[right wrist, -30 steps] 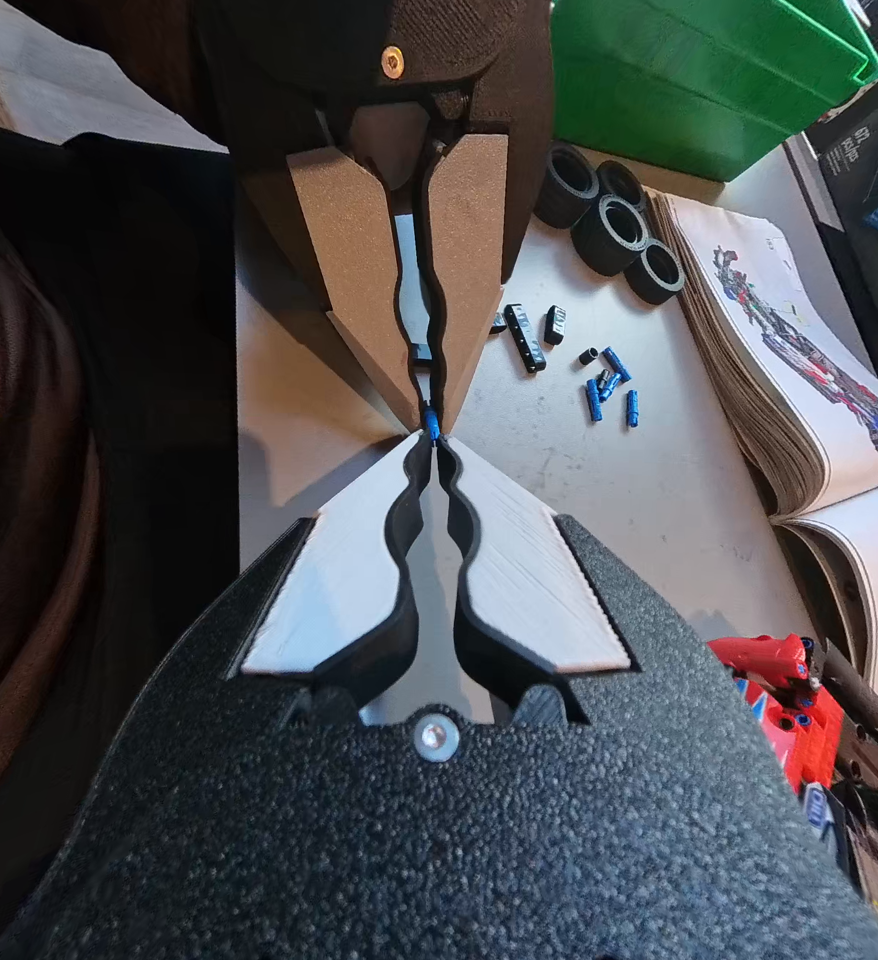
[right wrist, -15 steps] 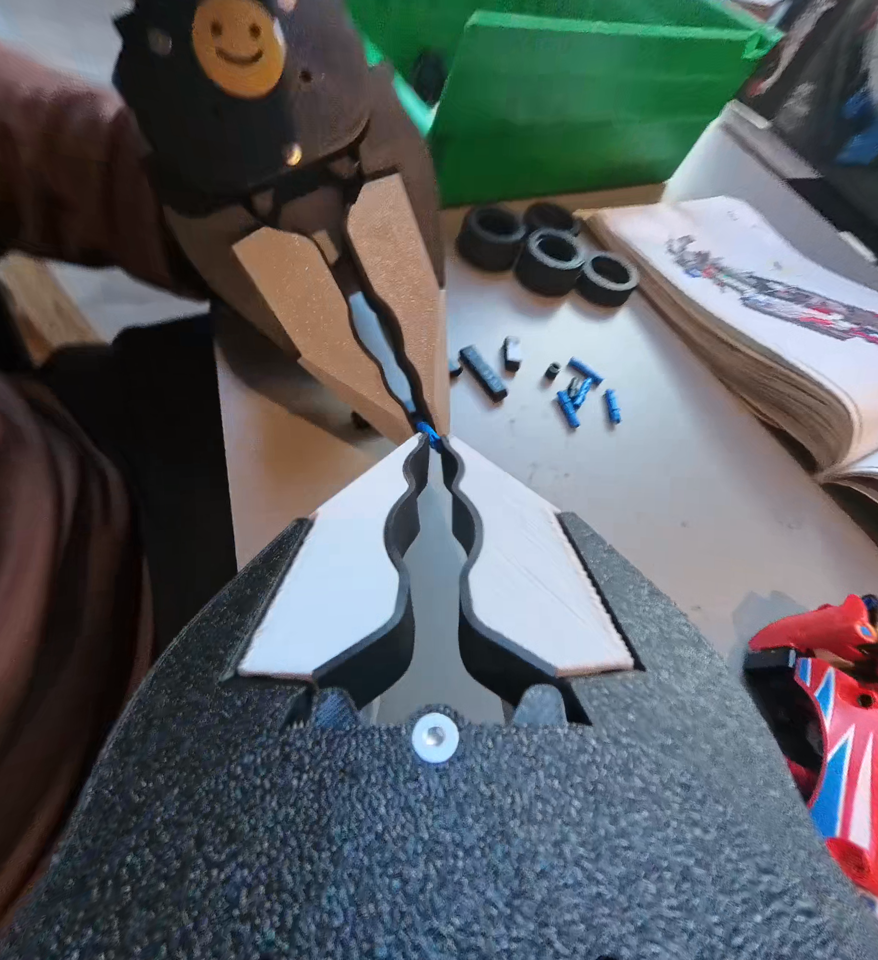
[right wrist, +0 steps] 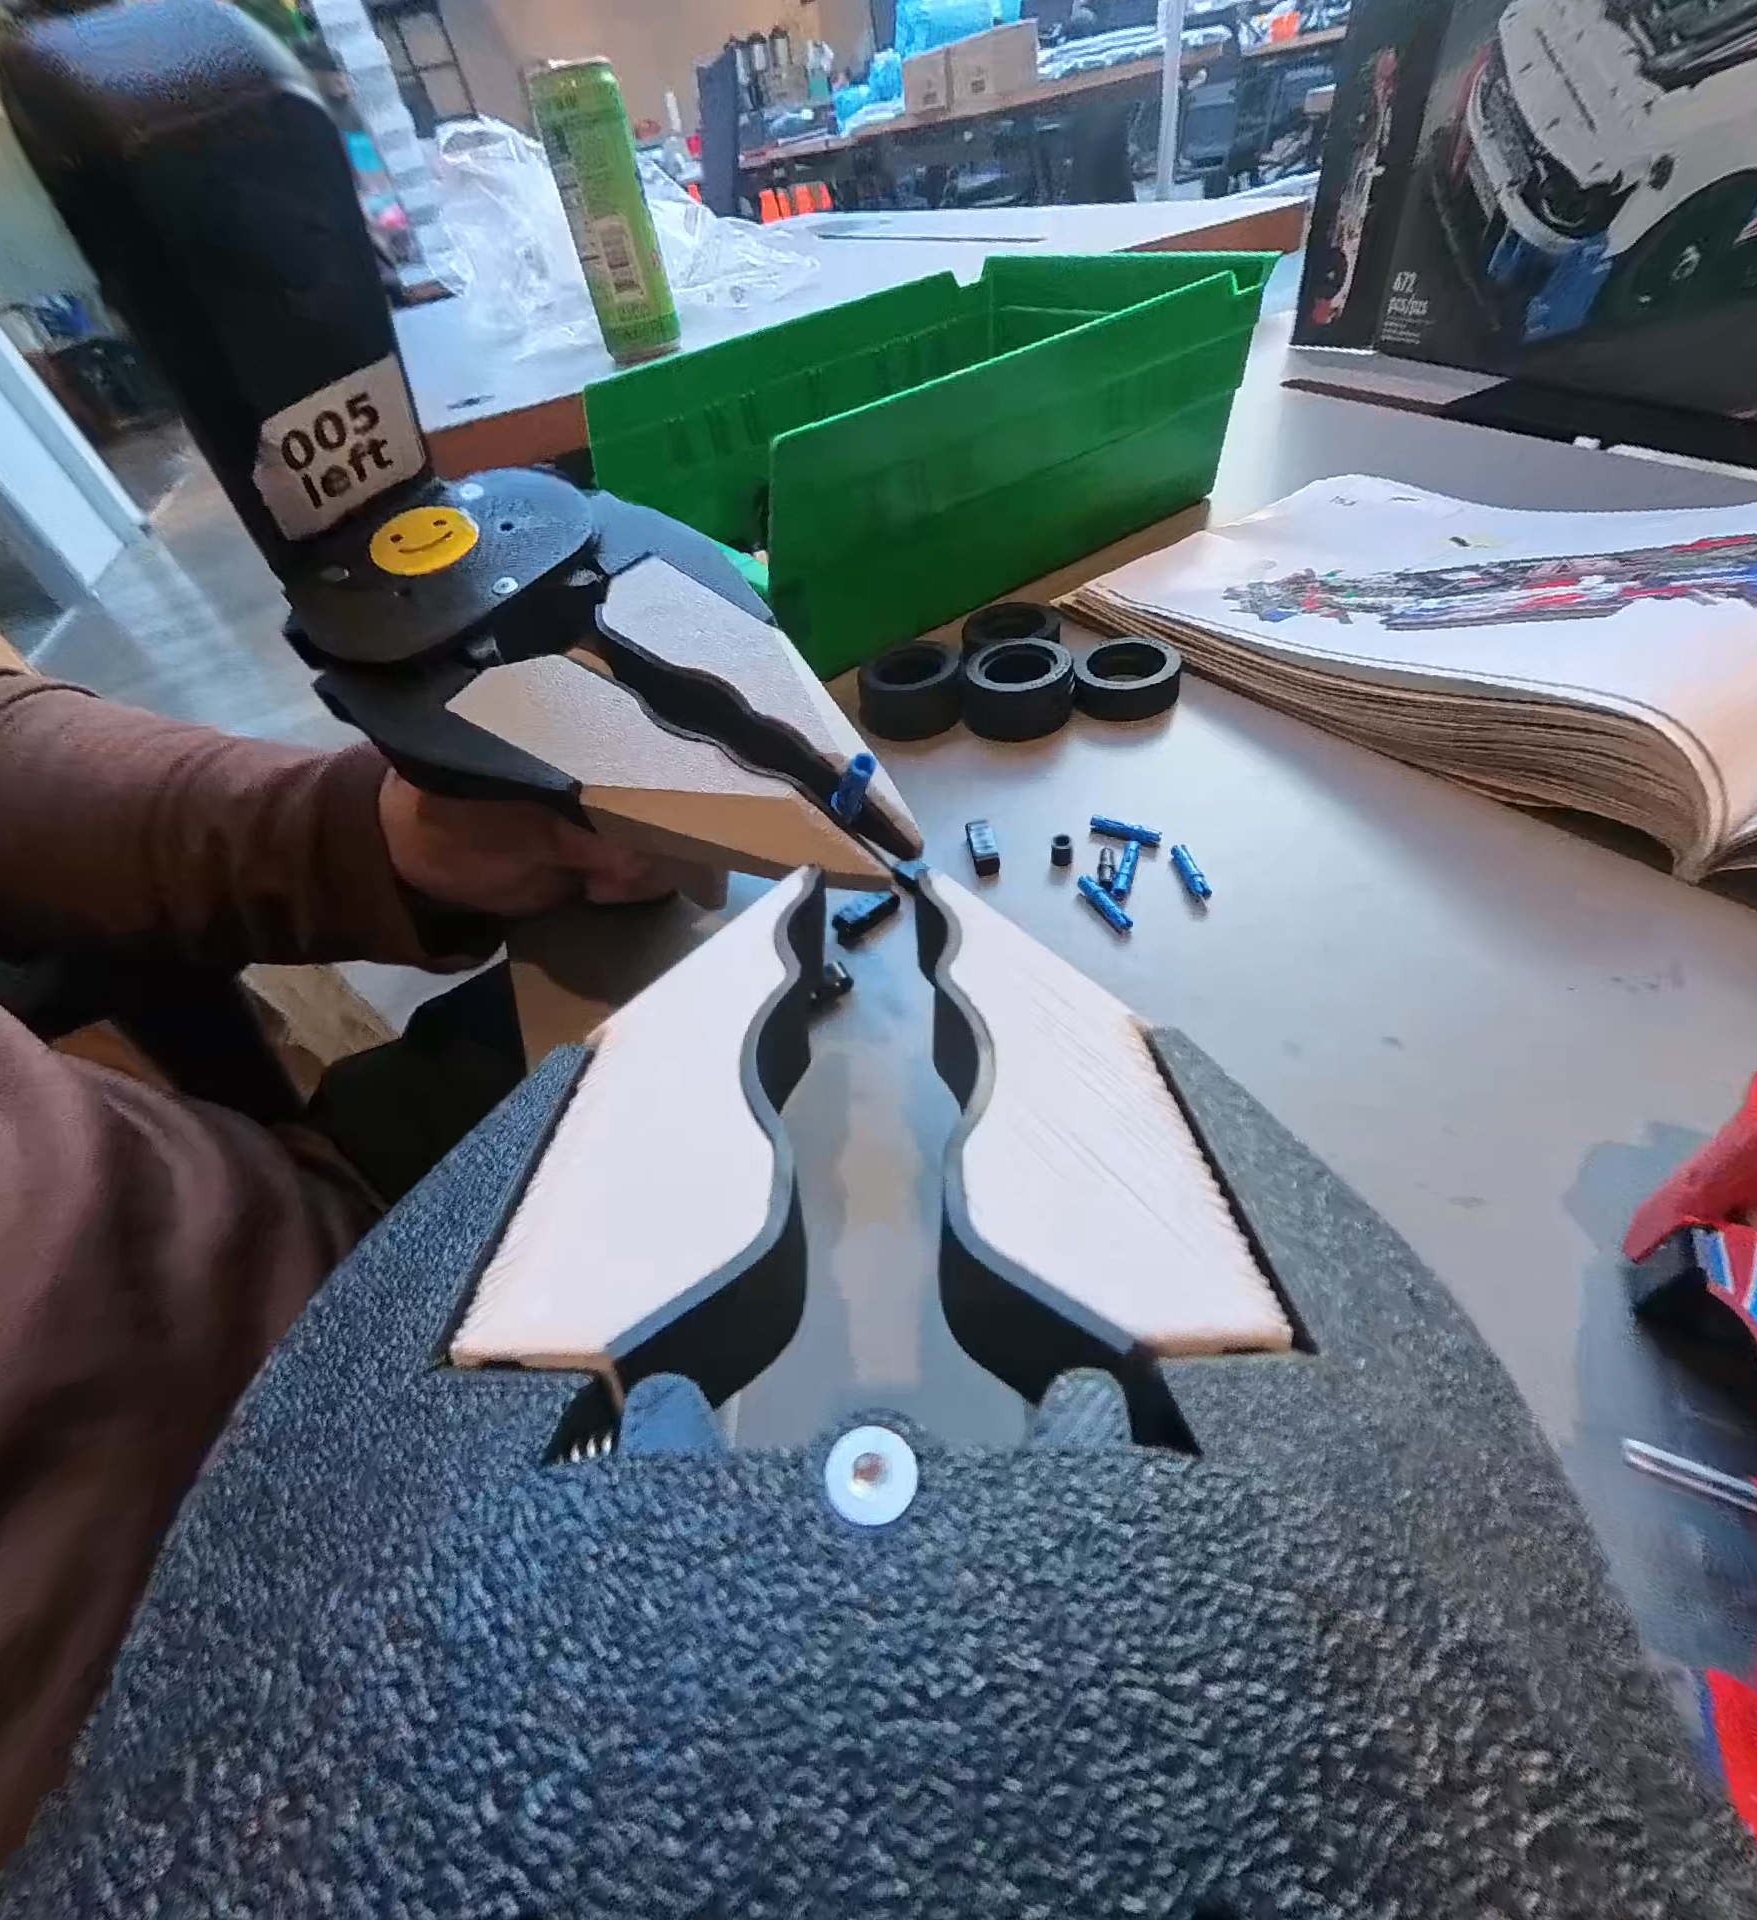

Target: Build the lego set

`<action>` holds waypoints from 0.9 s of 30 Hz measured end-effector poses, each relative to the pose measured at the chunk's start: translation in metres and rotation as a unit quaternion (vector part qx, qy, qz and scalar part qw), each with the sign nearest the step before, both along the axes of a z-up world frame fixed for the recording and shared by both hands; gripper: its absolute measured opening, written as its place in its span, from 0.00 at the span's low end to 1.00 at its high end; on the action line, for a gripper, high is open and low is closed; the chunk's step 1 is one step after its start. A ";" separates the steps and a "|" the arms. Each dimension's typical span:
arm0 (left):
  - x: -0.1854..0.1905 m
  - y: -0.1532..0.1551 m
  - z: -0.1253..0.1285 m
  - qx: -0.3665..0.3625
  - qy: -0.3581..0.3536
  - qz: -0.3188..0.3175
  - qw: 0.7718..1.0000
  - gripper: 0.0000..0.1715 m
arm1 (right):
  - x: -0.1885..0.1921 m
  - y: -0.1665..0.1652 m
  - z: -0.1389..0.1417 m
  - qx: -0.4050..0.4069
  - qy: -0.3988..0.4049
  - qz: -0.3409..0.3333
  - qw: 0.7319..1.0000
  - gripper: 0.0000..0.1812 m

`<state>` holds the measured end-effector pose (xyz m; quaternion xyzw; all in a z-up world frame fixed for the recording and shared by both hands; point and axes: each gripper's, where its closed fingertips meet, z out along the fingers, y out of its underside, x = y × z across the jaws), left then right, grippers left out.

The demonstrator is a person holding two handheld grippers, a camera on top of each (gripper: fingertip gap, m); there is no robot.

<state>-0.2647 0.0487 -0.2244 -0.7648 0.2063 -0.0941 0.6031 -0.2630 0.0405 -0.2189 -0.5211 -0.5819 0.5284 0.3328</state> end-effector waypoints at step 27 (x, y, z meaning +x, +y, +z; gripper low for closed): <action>0.005 0.007 -0.008 0.041 0.156 0.065 0.985 0.01 | -0.009 -0.004 0.009 -0.033 0.021 -0.023 0.999 0.02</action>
